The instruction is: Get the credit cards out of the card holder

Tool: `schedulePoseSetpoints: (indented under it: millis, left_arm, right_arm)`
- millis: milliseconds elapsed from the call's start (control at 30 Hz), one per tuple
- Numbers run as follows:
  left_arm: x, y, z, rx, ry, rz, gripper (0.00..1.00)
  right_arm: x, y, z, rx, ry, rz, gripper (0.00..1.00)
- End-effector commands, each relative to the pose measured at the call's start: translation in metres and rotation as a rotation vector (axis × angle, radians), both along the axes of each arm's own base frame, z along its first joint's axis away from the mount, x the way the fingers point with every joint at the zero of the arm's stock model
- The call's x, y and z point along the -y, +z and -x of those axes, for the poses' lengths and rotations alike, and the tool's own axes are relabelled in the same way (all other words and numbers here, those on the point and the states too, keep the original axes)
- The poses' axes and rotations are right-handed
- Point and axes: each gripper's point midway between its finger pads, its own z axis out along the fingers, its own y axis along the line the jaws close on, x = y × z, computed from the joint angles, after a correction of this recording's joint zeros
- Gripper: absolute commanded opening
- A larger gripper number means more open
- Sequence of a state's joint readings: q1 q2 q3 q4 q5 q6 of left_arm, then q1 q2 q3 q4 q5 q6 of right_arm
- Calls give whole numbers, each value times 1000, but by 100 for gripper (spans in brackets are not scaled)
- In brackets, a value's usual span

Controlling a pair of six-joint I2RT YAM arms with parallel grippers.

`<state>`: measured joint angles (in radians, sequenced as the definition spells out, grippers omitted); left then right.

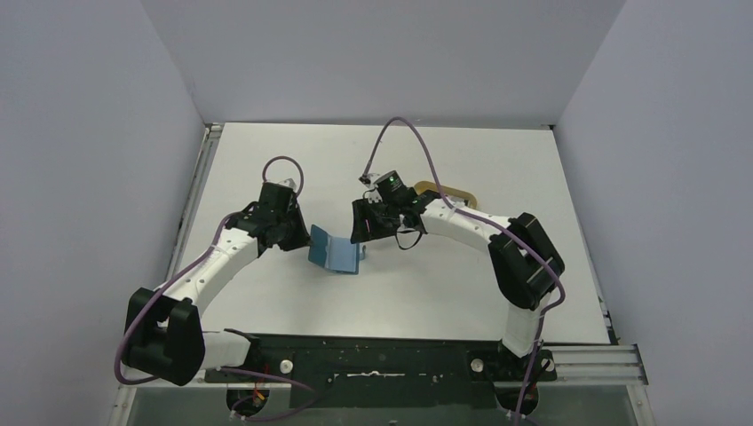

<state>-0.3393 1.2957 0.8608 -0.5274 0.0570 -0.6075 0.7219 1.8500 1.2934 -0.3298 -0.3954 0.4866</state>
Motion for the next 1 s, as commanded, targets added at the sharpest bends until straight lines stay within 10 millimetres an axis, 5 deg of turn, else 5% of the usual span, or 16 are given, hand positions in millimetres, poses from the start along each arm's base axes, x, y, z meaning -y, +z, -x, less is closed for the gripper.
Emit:
schedulePoseSetpoints:
  millis: [0,467,900,967]
  left_arm:
    - [0,17,-11,71,-4,5,0]
    - [0,14,-12,62,-4,-2,0]
    - [-7,31,-16,89,-27,-82,0]
    - [-6,34,-16,95,-36,-106,0]
  right_arm:
    - [-6,16,-7,54,-6,-14,51]
    - [-9,-9,4,-18,55,53,48]
    - [0,-22,11,-45,62,60,1]
    - [2,-24,10,-52,54,55,0]
